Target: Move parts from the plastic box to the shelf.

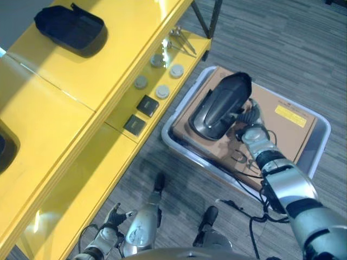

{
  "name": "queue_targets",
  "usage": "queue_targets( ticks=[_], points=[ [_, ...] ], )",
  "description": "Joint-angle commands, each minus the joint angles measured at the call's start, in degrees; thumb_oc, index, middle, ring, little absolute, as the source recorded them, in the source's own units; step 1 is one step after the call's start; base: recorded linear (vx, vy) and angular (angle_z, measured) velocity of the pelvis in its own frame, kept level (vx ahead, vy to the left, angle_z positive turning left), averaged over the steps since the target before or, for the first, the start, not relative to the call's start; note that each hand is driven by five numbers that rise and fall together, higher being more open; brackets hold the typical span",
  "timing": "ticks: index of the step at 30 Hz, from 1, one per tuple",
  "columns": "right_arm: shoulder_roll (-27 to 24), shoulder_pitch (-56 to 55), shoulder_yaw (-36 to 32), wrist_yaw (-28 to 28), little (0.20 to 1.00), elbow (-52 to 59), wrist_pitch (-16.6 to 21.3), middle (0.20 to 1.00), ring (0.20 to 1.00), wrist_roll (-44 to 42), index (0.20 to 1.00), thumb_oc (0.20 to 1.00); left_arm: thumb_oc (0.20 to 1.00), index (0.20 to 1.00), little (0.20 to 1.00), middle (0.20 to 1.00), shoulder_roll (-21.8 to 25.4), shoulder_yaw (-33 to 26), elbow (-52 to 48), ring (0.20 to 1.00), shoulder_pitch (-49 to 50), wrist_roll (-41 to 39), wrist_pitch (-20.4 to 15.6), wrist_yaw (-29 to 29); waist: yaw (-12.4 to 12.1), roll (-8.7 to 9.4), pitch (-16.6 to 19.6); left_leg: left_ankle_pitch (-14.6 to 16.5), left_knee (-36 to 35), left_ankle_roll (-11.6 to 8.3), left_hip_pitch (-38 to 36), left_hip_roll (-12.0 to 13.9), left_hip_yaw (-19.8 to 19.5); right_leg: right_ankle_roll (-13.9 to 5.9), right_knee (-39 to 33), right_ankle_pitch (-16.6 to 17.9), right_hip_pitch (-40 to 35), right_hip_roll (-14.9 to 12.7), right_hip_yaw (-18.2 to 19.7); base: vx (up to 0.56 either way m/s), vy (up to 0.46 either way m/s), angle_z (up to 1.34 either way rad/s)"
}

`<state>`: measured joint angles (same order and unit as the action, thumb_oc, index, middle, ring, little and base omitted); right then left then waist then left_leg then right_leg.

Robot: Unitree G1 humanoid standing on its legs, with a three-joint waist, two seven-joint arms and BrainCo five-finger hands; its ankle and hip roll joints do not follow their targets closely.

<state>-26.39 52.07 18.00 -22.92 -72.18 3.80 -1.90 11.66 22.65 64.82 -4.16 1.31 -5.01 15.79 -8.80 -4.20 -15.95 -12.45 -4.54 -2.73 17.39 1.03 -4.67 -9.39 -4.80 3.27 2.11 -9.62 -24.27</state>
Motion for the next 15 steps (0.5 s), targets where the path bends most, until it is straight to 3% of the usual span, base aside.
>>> queue_targets(
  ticks=[1, 2, 10, 12, 15],
  points=[
    [-2.2, 3.4, 4.8, 3.9, 0.551, -2.8, -0.4, 0.551, 0.551, -0.7, 0.551, 0.551, 1.0, 1.0, 1.0, 1.0, -0.6, 2.6, 2.9, 1.0, -2.8, -0.2, -0.2, -0.9, -1.2, 0.45, 0.7, 4.7, -0.5, -1.98, -2.4, -0.4, 0.1, -1.72, -0.2, 3.5, 3.4, -3.1, 5.5, 0.02, -0.003, 0.08],
    [-2.1, 3.3, 5.7, 5.2, 0.2, -3.9, -1.1, 0.2, 0.2, 0.6, 0.2, 0.2, 1.0, 1.0, 1.0, 1.0, -0.5, 2.5, 2.8, 1.0, -3.0, -0.3, -0.1, -1.2, -1.4, 0.5, 0.7, 4.7, -0.5, -1.99, -2.4, -0.4, -0.1, -1.74, -0.2, 3.5, 3.4, -3.1, 5.3, 0.02, -0.012, 0.06],
    [-3.1, 5.5, 10.7, 7.0, 0.2, -10.8, -4.9, 0.2, 0.2, 12.8, 0.2, 0.2, 1.0, 1.0, 1.0, 1.0, -0.2, 2.9, 1.3, 1.0, -2.9, -0.7, -0.4, -1.8, -1.5, 0.97, 1.7, 5.0, -0.5, -2.0, -3.1, -0.5, -0.9, -1.73, -0.2, 2.8, 2.1, -3.0, 4.3, 0.02, -0.014, 0.07],
    [-5.7, 5.2, 13.9, 7.2, 0.2, -11.9, -6.1, 0.2, 0.2, 19.9, 0.2, 0.2, 1.0, 1.0, 1.0, 1.0, -0.1, 2.3, -1.8, 1.0, -3.2, -2.1, -1.2, -1.1, -1.8, 1.55, 2.3, 5.2, -0.5, -2.01, -3.9, -0.5, -1.3, -1.79, -0.2, 2.6, 1.0, -3.1, 3.8, 0.02, -0.047, 0.13],
    [-9.6, 3.8, 15.2, 7.4, 0.2, -11.3, -6.6, 0.2, 0.2, 24.0, 0.2, 0.2, 1.0, 1.0, 1.0, 1.0, 0.5, 1.8, -6.4, 1.0, -3.7, -3.0, -2.2, -0.5, -1.9, 2.12, 3.3, 5.5, -0.5, -2.1, -4.5, -0.6, -2.0, -1.86, -0.2, 2.2, -0.3, -3.1, 3.1, 0.02, -0.045, 0.08]
  ],
)
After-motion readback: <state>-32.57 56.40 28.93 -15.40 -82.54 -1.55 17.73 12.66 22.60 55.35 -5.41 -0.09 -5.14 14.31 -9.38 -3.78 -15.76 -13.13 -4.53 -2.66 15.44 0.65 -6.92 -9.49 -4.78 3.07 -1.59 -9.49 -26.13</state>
